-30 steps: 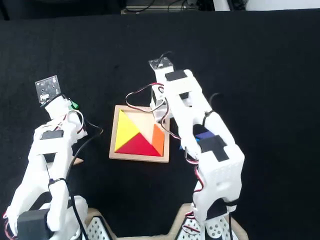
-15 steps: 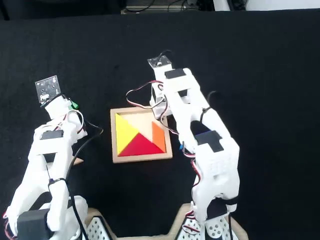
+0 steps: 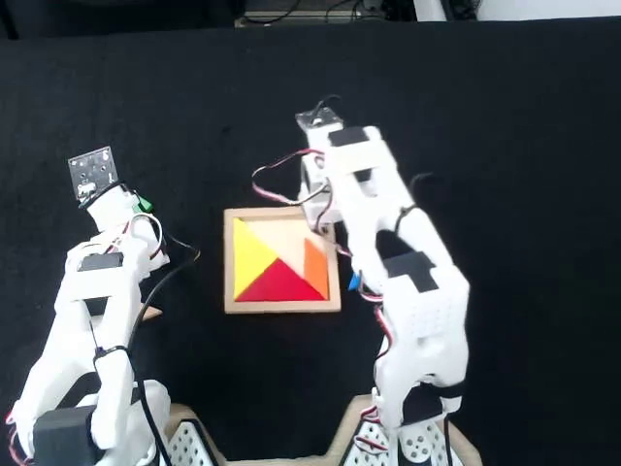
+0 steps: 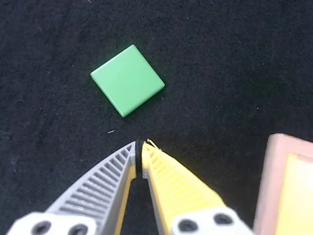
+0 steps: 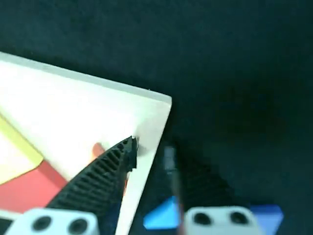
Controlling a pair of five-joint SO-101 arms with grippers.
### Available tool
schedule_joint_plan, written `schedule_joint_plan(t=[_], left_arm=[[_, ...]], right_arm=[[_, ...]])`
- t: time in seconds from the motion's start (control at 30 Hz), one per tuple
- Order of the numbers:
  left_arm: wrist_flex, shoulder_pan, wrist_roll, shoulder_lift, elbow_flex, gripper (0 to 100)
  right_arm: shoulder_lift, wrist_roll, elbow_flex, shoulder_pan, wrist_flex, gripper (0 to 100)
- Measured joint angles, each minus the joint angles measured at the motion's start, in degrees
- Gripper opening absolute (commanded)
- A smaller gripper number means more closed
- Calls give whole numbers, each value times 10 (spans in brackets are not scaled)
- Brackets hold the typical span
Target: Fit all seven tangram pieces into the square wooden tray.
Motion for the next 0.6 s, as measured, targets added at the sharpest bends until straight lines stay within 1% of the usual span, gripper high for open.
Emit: schedule_joint_plan(t=[0.1,0.2,0.33,0.43,0.53,0.6], left_arm=[[0,0,0,0,0,30],[0,0,0,0,0,30],[0,0,0,0,0,30],[0,0,0,0,0,30],[0,0,0,0,0,30],[0,-1,0,0,0,30]], right_arm=[[-48,40,0,23,25,181],[-123,79,0,35,64,180],[-236,160,0,75,129,178],[-309,236,1,129,171,177],[-351,320,41,199,181,175],[-367,348,84,239,185,129]])
